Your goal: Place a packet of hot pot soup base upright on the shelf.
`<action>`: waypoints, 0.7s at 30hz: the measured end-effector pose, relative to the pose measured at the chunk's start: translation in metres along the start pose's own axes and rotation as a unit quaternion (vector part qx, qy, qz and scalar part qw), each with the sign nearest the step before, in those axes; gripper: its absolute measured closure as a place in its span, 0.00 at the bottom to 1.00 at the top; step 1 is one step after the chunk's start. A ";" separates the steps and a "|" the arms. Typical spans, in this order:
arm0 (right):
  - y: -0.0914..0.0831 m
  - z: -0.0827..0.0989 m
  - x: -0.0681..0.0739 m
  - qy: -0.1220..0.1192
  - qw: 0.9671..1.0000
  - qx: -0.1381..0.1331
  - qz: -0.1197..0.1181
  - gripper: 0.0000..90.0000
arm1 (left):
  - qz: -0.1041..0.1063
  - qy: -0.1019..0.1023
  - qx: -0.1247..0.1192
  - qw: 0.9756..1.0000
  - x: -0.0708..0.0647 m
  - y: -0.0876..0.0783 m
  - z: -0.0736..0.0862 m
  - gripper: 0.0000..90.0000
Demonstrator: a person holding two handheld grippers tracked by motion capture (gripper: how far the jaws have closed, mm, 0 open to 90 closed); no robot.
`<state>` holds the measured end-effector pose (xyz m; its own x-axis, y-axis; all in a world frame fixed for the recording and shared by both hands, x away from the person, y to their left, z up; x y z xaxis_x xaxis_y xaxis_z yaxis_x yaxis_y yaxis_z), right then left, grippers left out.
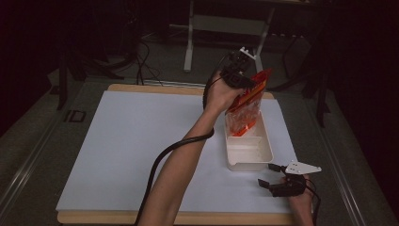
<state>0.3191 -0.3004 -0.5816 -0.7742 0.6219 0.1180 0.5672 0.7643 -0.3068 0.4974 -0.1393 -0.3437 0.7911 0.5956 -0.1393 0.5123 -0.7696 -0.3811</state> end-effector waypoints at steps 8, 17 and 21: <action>0.000 0.000 -0.001 0.006 1.000 -0.001 -0.002 0.16 | 0.001 -0.013 0.036 0.999 0.004 0.020 0.000 0.99; -0.001 0.000 -0.001 0.010 1.000 -0.002 -0.005 0.16 | 0.006 -0.034 0.057 0.998 0.006 0.042 0.010 0.99; -0.001 0.000 -0.001 0.011 1.000 -0.001 -0.005 0.16 | 0.017 -0.047 0.066 0.997 0.005 0.049 0.017 0.99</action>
<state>0.3196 -0.3013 -0.5813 -0.7738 0.6172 0.1424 0.5595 0.7715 -0.3029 0.5209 -0.1697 -0.3784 0.7692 0.5940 -0.2355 0.4333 -0.7558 -0.4910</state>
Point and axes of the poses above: each handheld gripper's, and its own axes: y roughly forward along the jaws, z roughly out of its underside, x roughly to its left, the point moved 8 cm from there along y, roughly forward along the jaws, and after that the axes turned 14 degrees about -x, right-handed, at the moved point
